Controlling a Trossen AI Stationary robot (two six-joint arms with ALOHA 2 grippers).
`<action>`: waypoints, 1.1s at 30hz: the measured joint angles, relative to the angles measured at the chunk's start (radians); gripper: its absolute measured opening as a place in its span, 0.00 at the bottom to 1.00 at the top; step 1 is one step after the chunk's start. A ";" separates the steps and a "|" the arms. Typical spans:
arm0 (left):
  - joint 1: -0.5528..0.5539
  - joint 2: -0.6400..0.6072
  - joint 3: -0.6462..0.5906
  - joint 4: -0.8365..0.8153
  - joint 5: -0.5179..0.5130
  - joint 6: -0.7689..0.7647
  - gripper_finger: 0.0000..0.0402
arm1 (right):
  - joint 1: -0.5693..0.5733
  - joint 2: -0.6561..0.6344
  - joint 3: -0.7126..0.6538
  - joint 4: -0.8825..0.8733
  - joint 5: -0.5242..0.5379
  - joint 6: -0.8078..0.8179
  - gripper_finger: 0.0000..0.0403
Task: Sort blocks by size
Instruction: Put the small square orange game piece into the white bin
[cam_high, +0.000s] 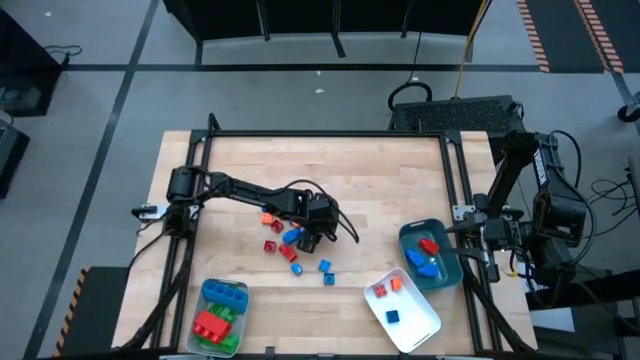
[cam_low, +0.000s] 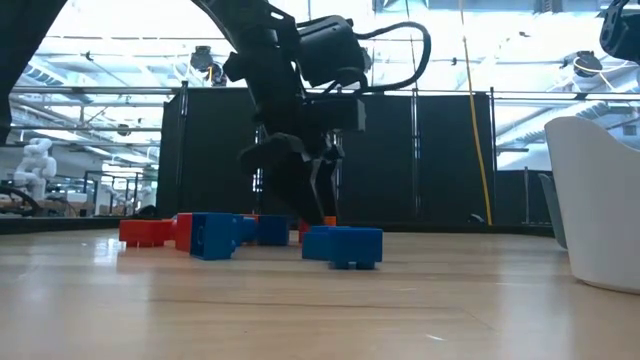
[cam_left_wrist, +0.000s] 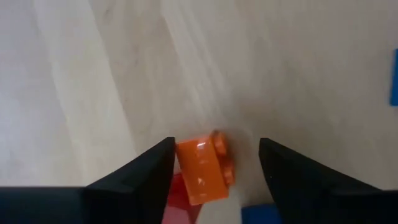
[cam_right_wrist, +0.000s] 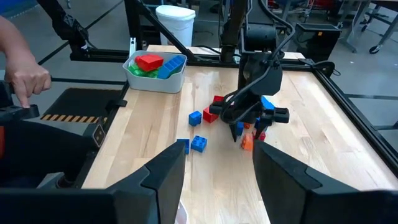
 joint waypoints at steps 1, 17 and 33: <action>0.000 0.000 0.000 0.000 0.010 0.000 0.54 | 0.000 0.000 0.000 0.000 0.000 0.000 0.42; -0.003 -0.004 0.016 0.002 0.005 -0.079 0.25 | 0.000 0.000 0.000 0.003 0.001 0.027 0.42; -0.199 -0.039 0.064 0.772 0.133 -0.125 0.26 | 0.000 0.000 0.000 0.003 0.006 0.027 0.42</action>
